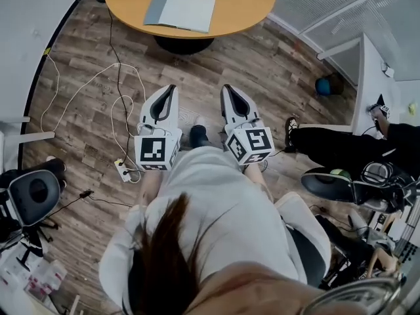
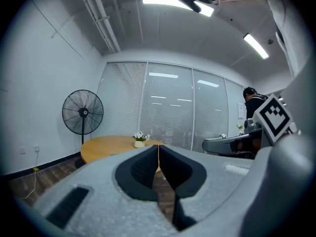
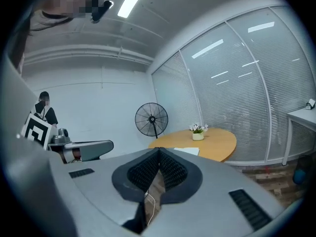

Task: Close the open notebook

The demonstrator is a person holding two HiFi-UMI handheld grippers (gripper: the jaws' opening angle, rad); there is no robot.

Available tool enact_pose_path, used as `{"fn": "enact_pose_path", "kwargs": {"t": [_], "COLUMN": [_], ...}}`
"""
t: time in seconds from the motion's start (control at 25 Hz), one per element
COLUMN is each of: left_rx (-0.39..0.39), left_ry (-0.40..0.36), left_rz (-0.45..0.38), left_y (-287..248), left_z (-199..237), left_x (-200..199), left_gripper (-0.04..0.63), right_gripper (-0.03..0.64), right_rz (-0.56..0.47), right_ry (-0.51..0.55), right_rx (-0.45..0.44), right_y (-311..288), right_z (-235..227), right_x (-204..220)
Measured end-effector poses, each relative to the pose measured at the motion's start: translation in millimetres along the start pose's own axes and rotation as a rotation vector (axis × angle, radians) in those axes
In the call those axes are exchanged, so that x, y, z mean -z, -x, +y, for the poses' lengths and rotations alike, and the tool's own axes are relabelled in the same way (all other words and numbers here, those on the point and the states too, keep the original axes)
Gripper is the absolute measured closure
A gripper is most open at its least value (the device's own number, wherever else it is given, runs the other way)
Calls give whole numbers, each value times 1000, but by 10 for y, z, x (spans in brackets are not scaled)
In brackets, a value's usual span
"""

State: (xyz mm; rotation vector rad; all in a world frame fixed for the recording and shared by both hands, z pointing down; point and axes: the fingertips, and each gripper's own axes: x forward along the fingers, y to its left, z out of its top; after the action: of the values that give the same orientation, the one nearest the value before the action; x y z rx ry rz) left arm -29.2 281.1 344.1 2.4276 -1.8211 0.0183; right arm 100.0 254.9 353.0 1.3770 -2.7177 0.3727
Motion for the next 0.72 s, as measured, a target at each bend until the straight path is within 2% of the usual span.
{"fn": "enact_pose_path", "kwargs": {"t": [0.32, 0.72], "left_rx": [-31, -21], "left_ry": [43, 52], "left_rz": [19, 6], "left_y": [-779, -1441], "left_z": [117, 51], "left_x": [-13, -85], "left_gripper": [578, 578], "right_gripper": [614, 614], "right_rz": [17, 11], "right_ry": [13, 5], "right_rx": [-38, -4], "right_y": [-587, -887], "right_z": [-567, -1218], "right_x": [-195, -368]}}
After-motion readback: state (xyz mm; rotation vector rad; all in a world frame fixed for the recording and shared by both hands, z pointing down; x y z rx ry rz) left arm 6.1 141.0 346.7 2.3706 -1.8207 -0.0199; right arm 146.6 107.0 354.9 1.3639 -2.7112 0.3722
